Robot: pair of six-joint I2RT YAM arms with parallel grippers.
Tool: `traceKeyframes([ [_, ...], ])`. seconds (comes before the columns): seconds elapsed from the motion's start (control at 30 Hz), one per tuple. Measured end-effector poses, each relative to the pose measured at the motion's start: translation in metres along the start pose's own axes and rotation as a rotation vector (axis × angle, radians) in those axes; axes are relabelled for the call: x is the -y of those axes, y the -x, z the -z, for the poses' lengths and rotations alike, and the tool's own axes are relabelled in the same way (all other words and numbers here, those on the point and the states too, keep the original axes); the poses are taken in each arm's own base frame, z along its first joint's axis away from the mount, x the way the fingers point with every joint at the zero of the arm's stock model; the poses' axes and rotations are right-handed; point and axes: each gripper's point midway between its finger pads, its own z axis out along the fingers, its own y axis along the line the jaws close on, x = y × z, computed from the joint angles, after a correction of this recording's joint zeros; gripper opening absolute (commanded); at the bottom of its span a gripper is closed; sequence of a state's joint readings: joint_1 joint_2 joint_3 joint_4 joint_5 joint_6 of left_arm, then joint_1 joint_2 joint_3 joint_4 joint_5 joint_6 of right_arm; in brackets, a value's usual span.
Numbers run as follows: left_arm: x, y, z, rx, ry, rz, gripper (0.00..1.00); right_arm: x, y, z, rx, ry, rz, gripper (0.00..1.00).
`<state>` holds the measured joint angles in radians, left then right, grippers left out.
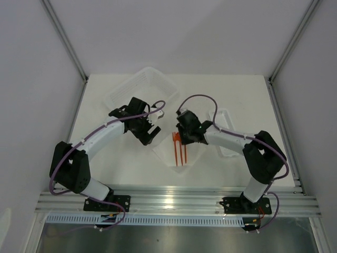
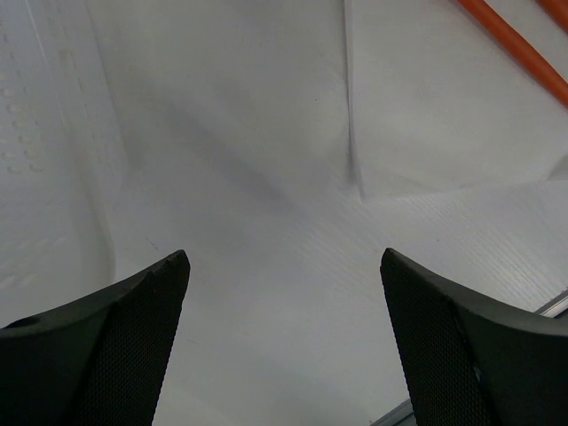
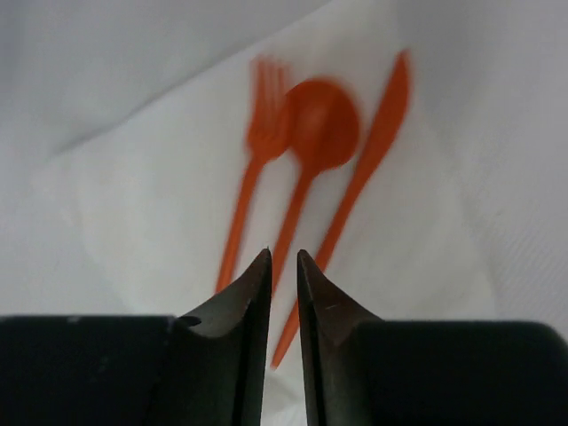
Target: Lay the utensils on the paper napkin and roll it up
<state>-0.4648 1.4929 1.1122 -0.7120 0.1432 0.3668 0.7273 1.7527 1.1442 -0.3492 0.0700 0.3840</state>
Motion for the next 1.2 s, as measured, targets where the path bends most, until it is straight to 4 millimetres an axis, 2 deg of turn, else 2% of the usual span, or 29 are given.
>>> traceKeyframes([
  [0.03, 0.000, 0.000, 0.000, 0.001, -0.001, 0.000, 0.92, -0.012, -0.010, 0.010, 0.009, 0.001, 0.064, 0.29],
  [0.13, 0.001, 0.000, 0.000, 0.005, -0.004, -0.002, 0.92, -0.045, -0.045, 0.041, 0.031, 0.070, 0.222, 0.41],
  [0.2, 0.002, 0.002, -0.001, 0.013, -0.007, -0.003, 0.92, -0.039, -0.057, 0.059, 0.040, 0.088, 0.255, 0.47],
  [0.3, 0.003, 0.004, -0.001, 0.024, -0.012, -0.005, 0.91, -0.019, -0.052, 0.075, 0.088, 0.091, 0.244, 0.47],
  [0.37, 0.003, 0.006, -0.002, 0.031, -0.013, -0.006, 0.92, -0.012, -0.046, 0.085, 0.148, 0.106, 0.257, 0.37],
  [0.4, 0.003, 0.007, -0.002, 0.035, -0.012, -0.007, 0.92, -0.013, -0.048, 0.090, 0.162, 0.124, 0.281, 0.27],
  [0.43, 0.002, 0.008, -0.002, 0.038, -0.012, -0.008, 0.92, -0.015, -0.051, 0.093, 0.167, 0.143, 0.296, 0.12],
  [0.47, 0.002, 0.009, -0.002, 0.042, -0.011, -0.009, 0.92, -0.017, -0.055, 0.094, 0.169, 0.162, 0.321, 0.07],
  [0.53, 0.002, 0.010, -0.002, 0.048, -0.011, -0.009, 0.92, -0.022, -0.065, 0.095, 0.146, 0.206, 0.340, 0.00],
  [0.67, 0.002, 0.009, -0.004, 0.048, -0.012, -0.009, 0.92, -0.038, -0.090, 0.090, 0.087, 0.316, 0.336, 0.00],
  [0.9, 0.003, 0.007, -0.004, 0.045, -0.013, -0.009, 0.93, -0.058, -0.146, 0.075, -0.011, 0.443, 0.337, 0.00],
  [1.03, 0.003, 0.008, -0.003, 0.049, -0.011, -0.009, 0.93, -0.068, -0.153, 0.069, -0.013, 0.477, 0.342, 0.00],
  [1.2, 0.003, 0.008, -0.002, 0.053, -0.009, -0.011, 0.93, -0.065, -0.157, 0.056, -0.024, 0.447, 0.345, 0.00],
])
